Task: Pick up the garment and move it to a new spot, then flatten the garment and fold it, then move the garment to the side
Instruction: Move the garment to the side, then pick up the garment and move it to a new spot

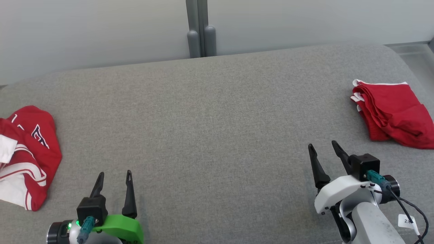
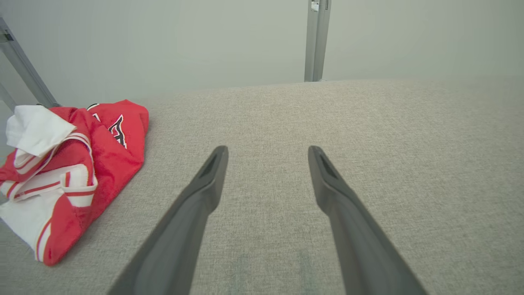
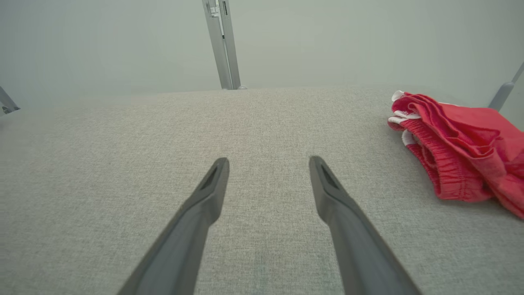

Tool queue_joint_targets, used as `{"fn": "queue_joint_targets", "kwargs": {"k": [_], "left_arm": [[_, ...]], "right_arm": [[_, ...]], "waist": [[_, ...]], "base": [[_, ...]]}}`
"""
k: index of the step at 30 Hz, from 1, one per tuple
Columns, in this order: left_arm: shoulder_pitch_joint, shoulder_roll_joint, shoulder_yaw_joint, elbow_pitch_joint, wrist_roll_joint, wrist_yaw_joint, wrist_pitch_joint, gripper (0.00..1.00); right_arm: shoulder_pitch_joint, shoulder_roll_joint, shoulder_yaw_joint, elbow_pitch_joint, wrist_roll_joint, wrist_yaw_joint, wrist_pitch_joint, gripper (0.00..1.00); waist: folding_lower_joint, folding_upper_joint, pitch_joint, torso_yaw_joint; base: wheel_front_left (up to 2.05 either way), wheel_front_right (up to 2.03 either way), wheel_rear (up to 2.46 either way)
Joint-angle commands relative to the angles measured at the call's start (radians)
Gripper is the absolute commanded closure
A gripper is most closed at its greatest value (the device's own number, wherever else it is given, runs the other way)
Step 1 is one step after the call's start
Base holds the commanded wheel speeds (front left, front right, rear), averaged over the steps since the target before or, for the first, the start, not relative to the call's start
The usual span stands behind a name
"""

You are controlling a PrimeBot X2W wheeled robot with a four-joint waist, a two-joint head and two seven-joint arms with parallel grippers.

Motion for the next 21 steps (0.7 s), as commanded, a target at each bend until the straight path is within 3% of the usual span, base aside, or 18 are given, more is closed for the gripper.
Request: {"fn": "queue_joint_targets", "kwargs": {"k": [1, 7, 21], "left_arm": [[0.017, 0.002, 0.005, -0.004, -0.008, 0.006, -0.003, 0.00], [0.049, 0.002, 0.017, -0.014, -0.027, 0.022, -0.003, 0.00], [0.065, 0.002, 0.005, -0.011, -0.031, 0.026, -0.003, 0.00]], "right_arm": [[0.016, 0.004, -0.004, -0.015, -0.004, -0.002, 0.000, 0.00], [0.076, 0.014, -0.018, -0.057, -0.040, -0.002, 0.000, 0.00], [0.113, 0.018, -0.001, -0.088, -0.005, -0.002, 0.000, 0.00]], "waist": [[0.0000, 0.0000, -0.027, 0.004], [0.0000, 0.0000, -0.052, 0.008], [0.0000, 0.0000, -0.057, 0.031]], "base": [[0.00, 0.00, 0.00], [0.00, 0.00, 0.00], [0.00, 0.00, 0.00]]}}
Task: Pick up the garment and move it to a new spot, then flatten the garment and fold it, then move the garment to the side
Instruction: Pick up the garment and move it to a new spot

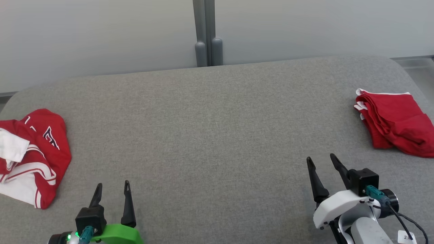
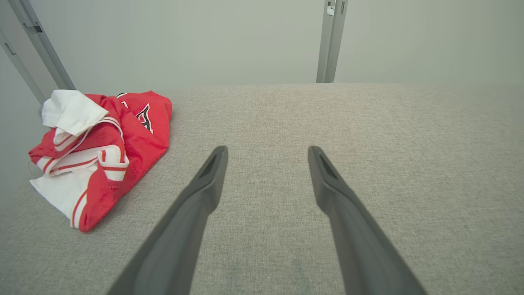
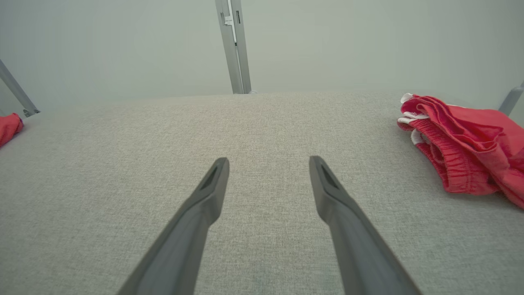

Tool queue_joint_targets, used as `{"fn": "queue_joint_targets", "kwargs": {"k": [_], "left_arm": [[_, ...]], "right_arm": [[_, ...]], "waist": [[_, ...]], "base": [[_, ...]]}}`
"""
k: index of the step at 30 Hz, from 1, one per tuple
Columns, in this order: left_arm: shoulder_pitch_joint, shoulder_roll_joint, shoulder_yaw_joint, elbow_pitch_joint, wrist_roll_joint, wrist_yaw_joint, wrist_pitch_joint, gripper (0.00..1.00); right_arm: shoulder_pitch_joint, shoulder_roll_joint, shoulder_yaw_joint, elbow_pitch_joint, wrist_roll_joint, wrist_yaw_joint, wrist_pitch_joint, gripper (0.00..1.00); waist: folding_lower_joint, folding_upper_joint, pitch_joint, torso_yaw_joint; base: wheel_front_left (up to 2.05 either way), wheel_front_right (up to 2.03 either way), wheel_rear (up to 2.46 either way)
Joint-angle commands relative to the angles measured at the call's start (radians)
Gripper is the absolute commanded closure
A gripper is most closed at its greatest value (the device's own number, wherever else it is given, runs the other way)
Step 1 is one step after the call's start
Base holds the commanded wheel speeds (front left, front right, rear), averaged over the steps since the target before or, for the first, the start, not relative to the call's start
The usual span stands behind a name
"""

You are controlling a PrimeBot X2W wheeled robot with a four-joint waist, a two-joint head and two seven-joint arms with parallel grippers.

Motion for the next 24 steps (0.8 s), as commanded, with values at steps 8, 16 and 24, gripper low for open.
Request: {"fn": "queue_joint_targets", "kwargs": {"k": [8, 16, 24], "left_arm": [[0.012, 0.003, 0.006, 0.011, -0.009, 0.001, -0.003, 0.00], [0.020, 0.003, 0.023, 0.040, -0.001, 0.003, -0.003, 0.00], [0.028, 0.002, 0.045, 0.042, 0.001, 0.000, -0.003, 0.00]], "right_arm": [[0.008, -0.002, 0.024, -0.014, -0.009, -0.002, 0.000, 0.00], [0.024, -0.002, 0.042, -0.024, -0.001, -0.002, 0.000, 0.00], [0.012, -0.002, 0.065, -0.017, 0.014, -0.002, 0.000, 0.00]], "waist": [[0.0000, 0.0000, 0.018, 0.118], [0.0000, 0.0000, 0.025, 0.311], [0.0000, 0.0000, 0.037, 0.447]], "base": [[0.00, 0.00, 0.00], [0.00, 0.00, 0.00], [0.00, 0.00, 0.00]]}}
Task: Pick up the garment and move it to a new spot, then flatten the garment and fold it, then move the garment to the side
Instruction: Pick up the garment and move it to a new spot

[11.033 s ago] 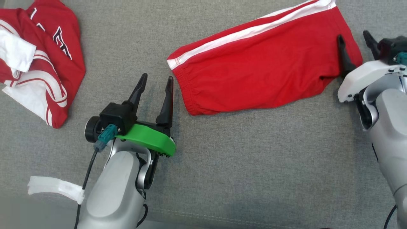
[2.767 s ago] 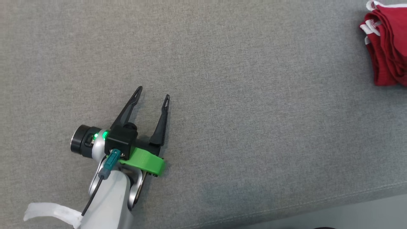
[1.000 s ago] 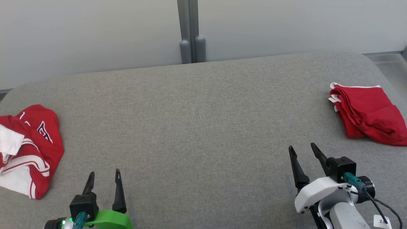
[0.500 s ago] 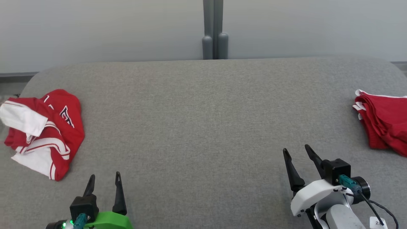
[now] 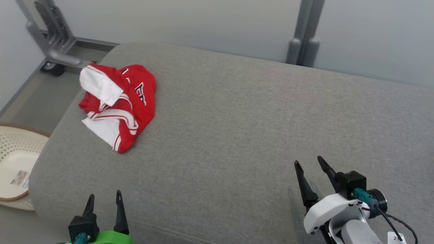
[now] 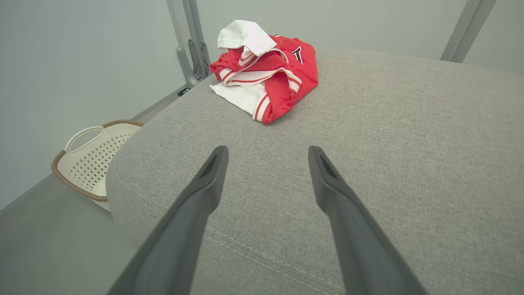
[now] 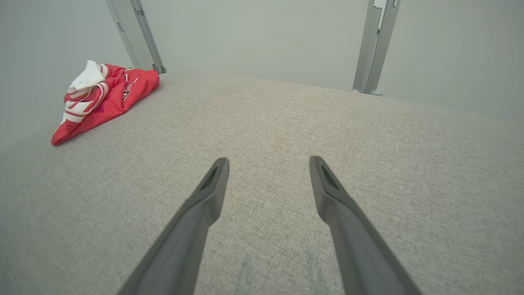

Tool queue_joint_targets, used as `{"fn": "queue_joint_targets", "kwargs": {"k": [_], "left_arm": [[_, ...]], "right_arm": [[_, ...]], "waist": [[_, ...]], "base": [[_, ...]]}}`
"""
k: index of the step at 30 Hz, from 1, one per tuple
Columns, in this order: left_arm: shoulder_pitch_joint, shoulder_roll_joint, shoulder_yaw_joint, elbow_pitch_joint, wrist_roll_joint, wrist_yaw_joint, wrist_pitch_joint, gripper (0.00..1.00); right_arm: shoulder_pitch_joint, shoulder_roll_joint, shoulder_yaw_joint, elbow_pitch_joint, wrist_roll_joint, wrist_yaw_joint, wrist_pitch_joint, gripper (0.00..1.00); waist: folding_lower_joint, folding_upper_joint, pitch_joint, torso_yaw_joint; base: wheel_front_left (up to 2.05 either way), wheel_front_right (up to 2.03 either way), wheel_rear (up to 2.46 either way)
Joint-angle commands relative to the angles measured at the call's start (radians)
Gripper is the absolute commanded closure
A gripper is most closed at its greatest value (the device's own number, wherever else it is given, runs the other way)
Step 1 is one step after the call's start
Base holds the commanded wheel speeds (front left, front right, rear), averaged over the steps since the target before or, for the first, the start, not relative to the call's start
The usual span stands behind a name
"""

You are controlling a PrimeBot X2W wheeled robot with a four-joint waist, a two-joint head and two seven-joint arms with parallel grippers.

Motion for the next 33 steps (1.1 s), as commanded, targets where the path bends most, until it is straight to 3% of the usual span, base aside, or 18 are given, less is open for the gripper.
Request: {"fn": "queue_joint_targets", "kwargs": {"k": [1, 9, 20, 24, 33], "left_arm": [[0.014, 0.002, 0.004, -0.004, -0.005, -0.004, -0.003, 0.00], [0.014, 0.002, 0.009, 0.004, -0.039, -0.022, -0.003, 0.00], [-0.135, 0.008, 0.036, 0.091, -0.086, -0.129, -0.003, 0.00], [-0.247, 0.042, 0.023, 0.147, -0.095, -0.161, -0.002, 0.00], [-0.453, 0.150, -0.108, 0.277, -0.212, -0.168, -0.002, 0.00]], "right_arm": [[-0.006, -0.002, 0.009, 0.004, 0.000, -0.002, 0.000, 0.00], [-0.030, -0.004, 0.034, 0.017, 0.000, -0.002, 0.000, 0.00], [-0.050, -0.019, 0.014, 0.028, -0.041, -0.002, 0.000, 0.00], [-0.061, -0.039, 0.011, 0.027, -0.049, -0.002, 0.000, 0.00], [-0.106, -0.073, 0.020, 0.008, -0.051, -0.002, 0.000, 0.00]], "waist": [[0.0000, 0.0000, 0.019, 0.111], [0.0000, 0.0000, 0.038, 0.144], [0.0000, 0.0000, 0.120, 0.075], [0.0000, 0.0000, 0.161, 0.049], [0.0000, 0.0000, 0.247, -0.032]], "base": [[0.00, 0.00, 0.00], [0.00, 0.00, 0.00], [0.00, 0.00, 0.00], [0.00, 0.00, 0.00], [0.00, 0.00, 0.00]]}}
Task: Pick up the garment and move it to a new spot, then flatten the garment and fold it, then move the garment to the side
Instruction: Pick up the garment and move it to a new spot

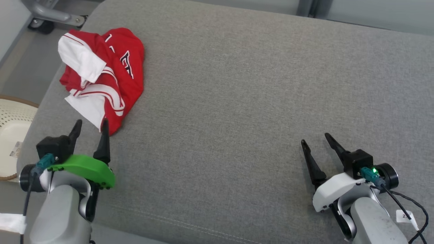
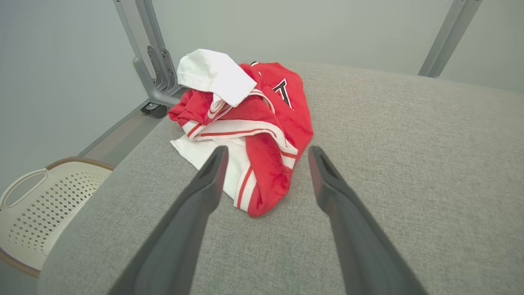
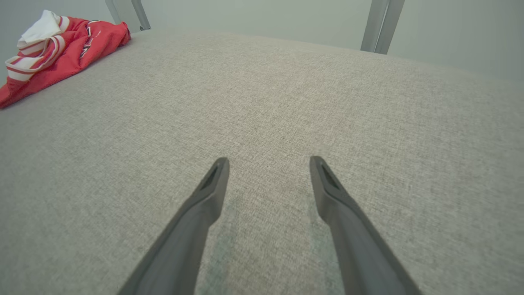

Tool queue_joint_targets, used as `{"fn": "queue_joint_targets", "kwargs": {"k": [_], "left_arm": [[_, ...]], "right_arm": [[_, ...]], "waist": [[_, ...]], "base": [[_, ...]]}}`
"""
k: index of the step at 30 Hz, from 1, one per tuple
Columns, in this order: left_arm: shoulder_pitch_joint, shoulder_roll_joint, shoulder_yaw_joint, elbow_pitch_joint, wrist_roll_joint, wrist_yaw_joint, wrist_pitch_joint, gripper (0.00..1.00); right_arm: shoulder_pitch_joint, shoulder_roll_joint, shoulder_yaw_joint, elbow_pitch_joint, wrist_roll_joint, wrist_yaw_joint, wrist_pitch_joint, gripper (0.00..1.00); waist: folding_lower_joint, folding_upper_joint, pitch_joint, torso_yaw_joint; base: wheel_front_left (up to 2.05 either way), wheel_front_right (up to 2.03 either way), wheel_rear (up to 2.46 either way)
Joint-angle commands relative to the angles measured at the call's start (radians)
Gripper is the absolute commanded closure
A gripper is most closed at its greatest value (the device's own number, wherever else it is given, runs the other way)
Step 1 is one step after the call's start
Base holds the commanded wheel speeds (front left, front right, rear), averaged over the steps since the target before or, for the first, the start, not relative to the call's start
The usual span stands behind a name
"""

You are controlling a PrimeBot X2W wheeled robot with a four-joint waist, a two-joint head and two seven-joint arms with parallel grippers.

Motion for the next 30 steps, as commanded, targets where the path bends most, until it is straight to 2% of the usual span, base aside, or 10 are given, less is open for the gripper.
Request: {"fn": "queue_joint_targets", "kwargs": {"k": [1, 6, 12, 15, 20, 23, 24, 25, 26, 30], "left_arm": [[-0.031, 0.017, -0.015, 0.017, -0.031, -0.002, 0.000, 0.00], [-0.096, 0.071, -0.084, 0.073, -0.118, -0.002, 0.000, 0.00], [-0.141, 0.102, -0.091, 0.147, -0.177, -0.002, 0.000, 0.00], [-0.160, 0.114, -0.078, 0.182, -0.169, -0.002, 0.000, 0.00], [-0.156, 0.090, -0.053, 0.256, -0.174, -0.002, 0.000, 0.00], [-0.157, 0.060, -0.055, 0.350, -0.200, -0.002, 0.007, 0.00], [-0.159, 0.058, -0.067, 0.370, -0.206, -0.002, 0.011, 0.20], [-0.165, 0.058, -0.076, 0.385, -0.216, -0.002, 0.011, 0.84], [-0.167, 0.059, -0.085, 0.401, -0.221, -0.003, 0.011, 1.00], [-0.167, 0.057, -0.113, 0.431, -0.244, -0.004, 0.012, 1.00]], "right_arm": [[-0.018, -0.011, 0.000, -0.011, -0.006, -0.002, 0.000, 0.00], [-0.050, -0.027, 0.009, -0.048, -0.008, -0.002, 0.000, 0.00], [-0.072, -0.041, 0.008, -0.079, -0.007, -0.002, 0.000, 0.00], [-0.082, -0.047, 0.010, -0.094, -0.007, -0.002, 0.000, 0.00], [-0.084, -0.045, 0.006, -0.110, -0.007, -0.002, 0.000, 0.00], [-0.085, -0.043, 0.011, -0.114, -0.003, -0.002, 0.000, 0.00], [-0.087, -0.043, 0.011, -0.114, -0.002, -0.002, 0.000, 0.00], [-0.089, -0.041, 0.010, -0.114, -0.001, -0.002, 0.000, 0.00], [-0.089, -0.040, 0.010, -0.112, -0.001, -0.002, 0.000, 0.00], [-0.074, -0.028, 0.005, -0.096, 0.003, -0.002, 0.000, 0.00]], "waist": [[0.0000, 0.0000, 0.054, -0.055], [0.0000, 0.0000, 0.108, -0.105], [0.0000, 0.0000, 0.147, -0.147], [0.0000, 0.0000, 0.165, -0.169], [0.0000, 0.0000, 0.171, -0.196], [0.0000, 0.0000, 0.169, -0.214], [0.0000, 0.0000, 0.169, -0.217], [0.0000, 0.0000, 0.168, -0.220], [0.0000, 0.0000, 0.165, -0.222], [0.0000, 0.0000, 0.131, -0.227]], "base": [[0.00, 0.00, 0.00], [0.00, 0.00, 0.00], [0.00, 0.00, 0.00], [0.00, 0.00, 0.00], [0.00, 0.00, 0.00], [0.00, 0.00, 0.00], [0.00, 0.00, 0.00], [0.00, 0.00, 0.00], [0.00, 0.00, 0.00], [0.00, 0.00, 0.00]]}}
